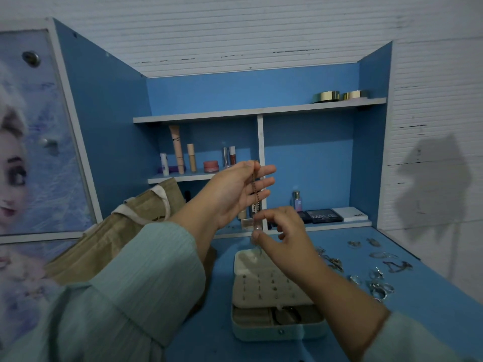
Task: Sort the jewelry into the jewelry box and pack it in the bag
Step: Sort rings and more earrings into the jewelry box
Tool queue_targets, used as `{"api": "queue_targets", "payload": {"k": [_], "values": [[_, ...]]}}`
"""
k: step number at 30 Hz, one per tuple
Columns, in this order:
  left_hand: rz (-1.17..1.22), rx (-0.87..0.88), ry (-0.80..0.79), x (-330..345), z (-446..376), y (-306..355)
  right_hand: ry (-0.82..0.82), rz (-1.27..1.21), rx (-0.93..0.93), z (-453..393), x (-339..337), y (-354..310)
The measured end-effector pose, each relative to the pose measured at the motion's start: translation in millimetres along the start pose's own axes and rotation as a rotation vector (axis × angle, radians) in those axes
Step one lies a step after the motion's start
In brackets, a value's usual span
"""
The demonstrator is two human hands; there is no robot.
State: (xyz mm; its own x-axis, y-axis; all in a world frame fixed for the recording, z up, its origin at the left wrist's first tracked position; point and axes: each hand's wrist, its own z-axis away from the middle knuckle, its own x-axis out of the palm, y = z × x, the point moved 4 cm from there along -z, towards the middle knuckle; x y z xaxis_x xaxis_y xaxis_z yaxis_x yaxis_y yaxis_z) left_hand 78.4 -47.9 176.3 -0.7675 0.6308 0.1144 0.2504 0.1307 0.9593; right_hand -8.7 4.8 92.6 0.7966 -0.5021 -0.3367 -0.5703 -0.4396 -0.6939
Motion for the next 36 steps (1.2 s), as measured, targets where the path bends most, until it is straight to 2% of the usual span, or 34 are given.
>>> {"api": "queue_targets", "payload": {"k": [8,12,17,27,32,36], "values": [[-0.036,0.015,0.033,-1.1,0.0,0.9,-0.085,0.056,0.091,4.4,13.4,7.0],[-0.032,0.034,0.087,-8.4,0.9,0.4,-0.011,-0.014,0.093,6.3,2.0,7.4],[-0.069,0.022,0.069,-4.8,2.5,-2.4,0.029,-0.086,0.088,-6.5,2.0,-8.2],[-0.379,0.017,0.042,-6.0,0.0,-5.6,0.155,-0.051,0.207,-21.1,12.3,-4.0],[-0.393,0.052,0.008,-8.7,0.9,-4.4,0.157,-0.126,0.265,-17.8,4.2,2.3],[-0.414,0.080,-0.008,-9.0,1.2,-3.2,0.098,-0.306,0.316,-12.3,-5.7,3.4]]}}
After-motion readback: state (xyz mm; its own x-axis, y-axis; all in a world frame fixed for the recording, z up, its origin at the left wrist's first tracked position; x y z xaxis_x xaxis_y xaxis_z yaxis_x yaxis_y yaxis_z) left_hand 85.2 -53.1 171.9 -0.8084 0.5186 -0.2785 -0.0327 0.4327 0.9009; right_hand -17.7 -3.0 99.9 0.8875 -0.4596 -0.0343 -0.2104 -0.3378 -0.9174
